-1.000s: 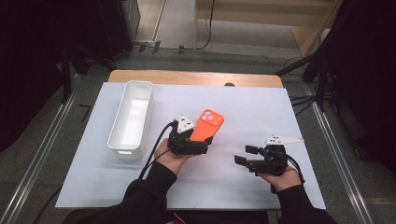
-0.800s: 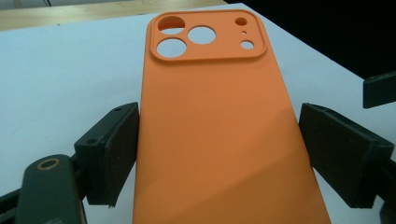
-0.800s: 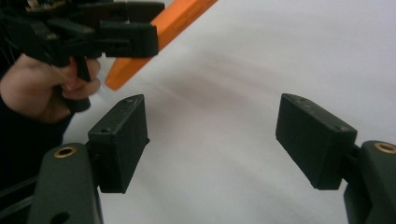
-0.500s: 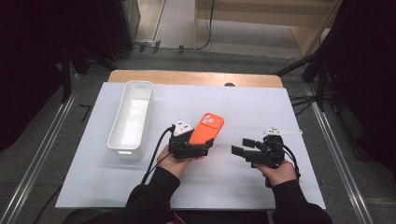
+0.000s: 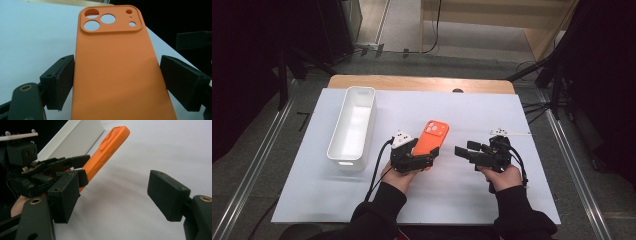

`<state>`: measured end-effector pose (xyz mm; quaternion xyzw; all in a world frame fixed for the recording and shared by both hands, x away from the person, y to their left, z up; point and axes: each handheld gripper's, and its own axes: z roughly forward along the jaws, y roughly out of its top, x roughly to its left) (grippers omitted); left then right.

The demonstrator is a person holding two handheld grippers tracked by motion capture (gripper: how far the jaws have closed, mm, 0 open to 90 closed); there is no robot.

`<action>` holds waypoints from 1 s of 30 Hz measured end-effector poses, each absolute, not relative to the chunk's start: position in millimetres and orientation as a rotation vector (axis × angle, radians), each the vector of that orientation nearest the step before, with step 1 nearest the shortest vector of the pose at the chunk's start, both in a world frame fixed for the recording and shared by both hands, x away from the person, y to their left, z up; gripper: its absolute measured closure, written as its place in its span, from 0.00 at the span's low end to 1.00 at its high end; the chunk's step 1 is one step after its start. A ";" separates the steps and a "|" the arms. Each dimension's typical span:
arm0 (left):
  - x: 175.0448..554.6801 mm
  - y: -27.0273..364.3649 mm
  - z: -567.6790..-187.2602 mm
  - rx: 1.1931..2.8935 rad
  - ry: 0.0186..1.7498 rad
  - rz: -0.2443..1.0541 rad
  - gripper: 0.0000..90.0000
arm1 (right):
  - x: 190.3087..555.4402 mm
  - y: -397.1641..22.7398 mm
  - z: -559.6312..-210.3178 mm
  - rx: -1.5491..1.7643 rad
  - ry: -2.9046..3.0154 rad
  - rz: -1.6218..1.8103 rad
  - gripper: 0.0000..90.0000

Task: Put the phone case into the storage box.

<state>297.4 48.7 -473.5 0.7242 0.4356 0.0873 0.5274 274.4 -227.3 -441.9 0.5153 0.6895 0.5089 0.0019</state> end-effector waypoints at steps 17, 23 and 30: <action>300.7 52.1 -477.7 1.686 1.062 0.182 0.16 | 295.8 -218.0 -438.4 1.658 2.132 1.628 0.27; 302.2 51.9 -479.4 1.687 1.067 0.181 0.16 | 304.9 -212.0 -440.3 1.685 2.129 1.628 0.28; 302.1 51.2 -480.1 1.694 1.066 0.185 0.16 | 311.5 -209.9 -442.0 1.714 2.106 1.647 0.29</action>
